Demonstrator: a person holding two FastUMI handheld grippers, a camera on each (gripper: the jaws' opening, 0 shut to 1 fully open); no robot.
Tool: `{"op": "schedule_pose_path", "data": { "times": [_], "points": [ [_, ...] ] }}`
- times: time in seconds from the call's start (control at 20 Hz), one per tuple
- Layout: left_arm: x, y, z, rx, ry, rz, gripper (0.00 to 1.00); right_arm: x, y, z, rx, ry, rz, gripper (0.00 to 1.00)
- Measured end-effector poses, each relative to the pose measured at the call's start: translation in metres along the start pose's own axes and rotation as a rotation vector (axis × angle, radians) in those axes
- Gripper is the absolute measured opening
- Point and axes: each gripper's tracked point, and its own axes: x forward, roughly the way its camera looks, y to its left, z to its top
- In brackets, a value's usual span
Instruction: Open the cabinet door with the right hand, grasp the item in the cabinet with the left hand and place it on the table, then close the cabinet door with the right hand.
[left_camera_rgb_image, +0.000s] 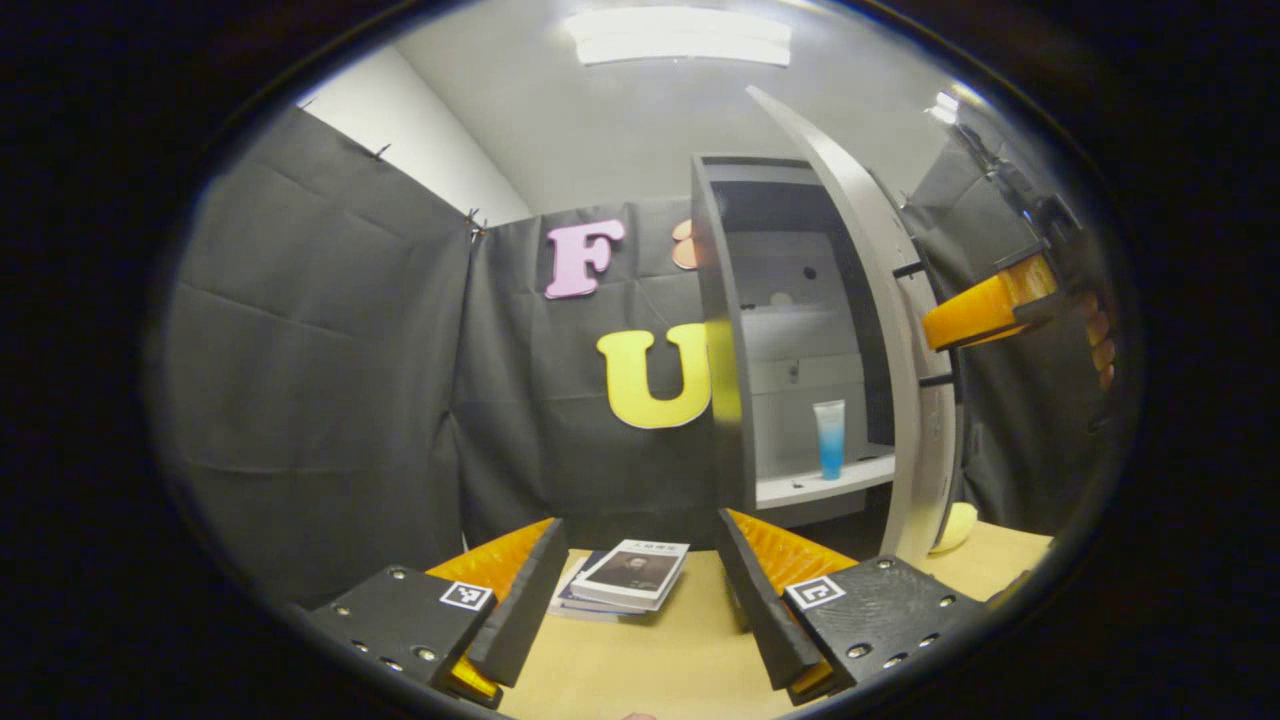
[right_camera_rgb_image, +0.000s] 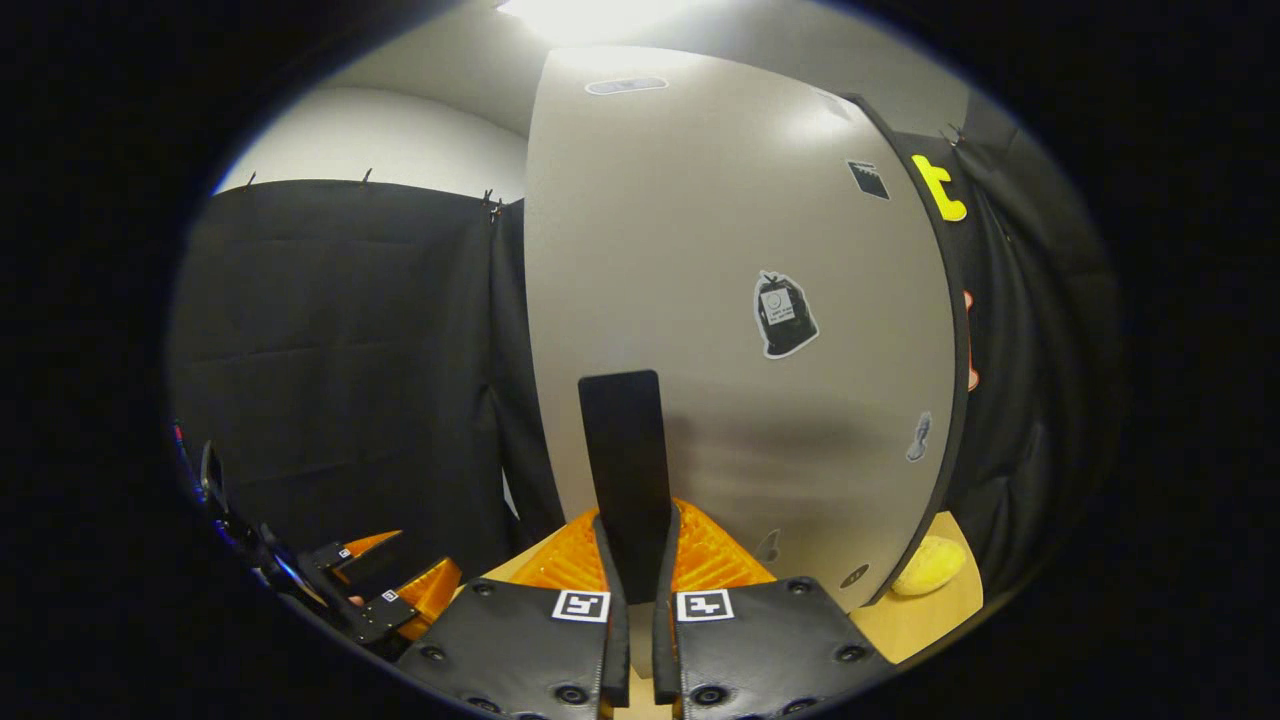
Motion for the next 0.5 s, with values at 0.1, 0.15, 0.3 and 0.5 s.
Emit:
{"op": "schedule_pose_path", "data": {
  "times": [0.1,0.15,0.3,0.5],
  "points": [
    [0.0,-0.023,0.009,0.008,-0.014,-0.026,0.9,0.001,-0.004,-0.005,0.004,-0.003,0.018,0.12],
    [0.0,-0.035,0.013,0.009,-0.021,-0.039,0.9,-0.005,-0.008,-0.005,0.009,-0.004,0.027,0.12],
    [0.003,-0.075,0.02,-0.017,-0.027,-0.085,0.9,-0.025,-0.017,-0.001,0.013,-0.016,0.048,0.08],
    [0.003,-0.122,0.023,-0.04,-0.013,-0.133,0.9,-0.034,-0.028,-0.001,-0.004,-0.022,0.04,0.07]
  ]
}}
